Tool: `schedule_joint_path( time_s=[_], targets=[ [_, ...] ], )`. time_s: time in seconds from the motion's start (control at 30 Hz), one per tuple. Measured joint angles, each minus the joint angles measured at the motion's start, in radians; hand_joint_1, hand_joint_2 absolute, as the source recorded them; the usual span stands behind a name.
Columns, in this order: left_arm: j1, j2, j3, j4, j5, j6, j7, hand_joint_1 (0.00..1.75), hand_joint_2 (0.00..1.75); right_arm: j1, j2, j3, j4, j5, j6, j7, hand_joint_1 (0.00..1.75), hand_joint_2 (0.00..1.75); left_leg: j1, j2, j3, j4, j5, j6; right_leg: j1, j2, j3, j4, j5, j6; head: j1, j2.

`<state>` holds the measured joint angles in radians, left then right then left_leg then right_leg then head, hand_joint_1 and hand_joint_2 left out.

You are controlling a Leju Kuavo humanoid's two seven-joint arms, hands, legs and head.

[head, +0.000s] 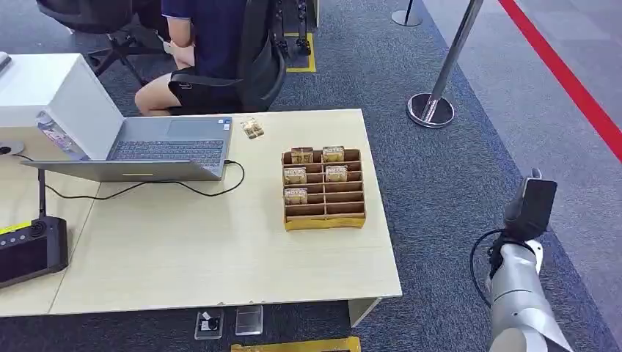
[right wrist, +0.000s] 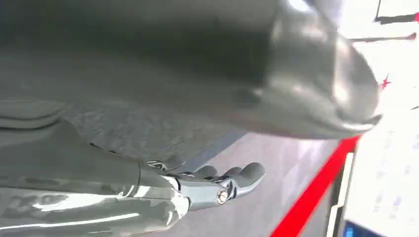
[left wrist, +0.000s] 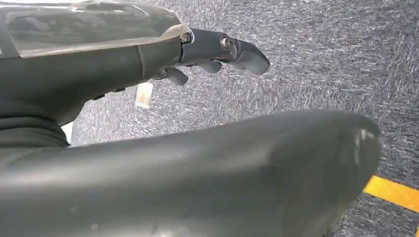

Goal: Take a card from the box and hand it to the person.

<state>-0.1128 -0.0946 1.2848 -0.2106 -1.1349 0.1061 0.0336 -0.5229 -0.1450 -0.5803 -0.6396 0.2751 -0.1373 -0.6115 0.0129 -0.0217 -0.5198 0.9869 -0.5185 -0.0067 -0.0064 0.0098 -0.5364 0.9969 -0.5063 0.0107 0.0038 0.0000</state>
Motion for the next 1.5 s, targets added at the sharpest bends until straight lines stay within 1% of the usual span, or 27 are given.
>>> schedule_joint_path(
  time_s=[0.27,0.5,0.63,0.87,1.13,1.23,1.3,1.5],
  targets=[
    [0.000,-0.006,0.006,0.000,-0.002,0.002,0.003,0.00,0.00,0.045,0.051,0.090,-0.183,-0.047,0.029,0.037,0.00,0.00,0.000,0.000,0.000,0.000,0.000,0.000,0.000,0.000,0.000,0.000,0.000,0.000,-0.001,0.000],
    [0.001,-0.008,0.009,0.000,-0.006,0.004,0.008,0.00,0.00,0.100,0.084,0.173,-0.343,-0.091,0.065,0.050,0.00,0.00,0.000,0.000,0.000,0.000,0.000,0.000,0.000,0.000,0.000,0.000,0.000,0.000,0.000,0.000],
    [0.001,-0.010,0.009,0.000,-0.007,0.005,0.013,0.00,0.00,0.132,0.102,0.226,-0.437,-0.087,0.058,0.059,0.00,0.00,0.000,0.000,0.000,0.000,0.000,0.000,0.000,0.000,0.000,0.000,0.000,0.000,0.000,0.000],
    [0.002,-0.011,0.009,0.000,-0.008,0.004,0.014,0.00,0.00,0.180,0.118,0.311,-0.598,-0.087,0.059,0.071,0.00,0.00,0.000,0.000,0.000,0.000,0.000,0.000,0.000,0.000,0.000,0.000,0.000,0.000,0.000,0.000],
    [0.002,-0.013,0.009,0.001,-0.011,0.004,0.014,0.00,0.00,0.219,0.126,0.397,-0.712,-0.089,0.064,0.072,0.00,0.00,0.000,0.000,0.000,0.000,0.000,0.000,0.000,0.000,0.000,0.000,0.000,0.000,0.000,0.000],
    [0.002,-0.014,0.009,0.001,-0.018,0.004,0.014,0.00,0.00,0.238,0.127,0.429,-0.762,-0.088,0.055,0.080,0.00,0.00,0.000,0.000,0.000,0.000,0.000,0.000,0.000,0.000,0.000,0.000,0.000,0.000,0.000,0.000],
    [0.002,-0.014,0.009,0.001,-0.020,0.004,0.014,0.00,0.00,0.249,0.127,0.443,-0.788,-0.070,0.030,0.088,0.00,0.00,0.000,0.000,0.000,0.000,0.000,0.000,0.000,0.000,0.000,0.000,0.000,0.000,0.000,0.000],
    [0.001,-0.014,0.009,0.001,-0.026,0.003,0.015,0.00,0.00,0.282,0.131,0.520,-0.862,0.192,-0.220,0.120,0.00,0.00,0.000,0.000,0.000,0.000,0.000,0.000,0.000,0.000,0.000,0.000,0.000,0.000,0.001,0.000]
  ],
)
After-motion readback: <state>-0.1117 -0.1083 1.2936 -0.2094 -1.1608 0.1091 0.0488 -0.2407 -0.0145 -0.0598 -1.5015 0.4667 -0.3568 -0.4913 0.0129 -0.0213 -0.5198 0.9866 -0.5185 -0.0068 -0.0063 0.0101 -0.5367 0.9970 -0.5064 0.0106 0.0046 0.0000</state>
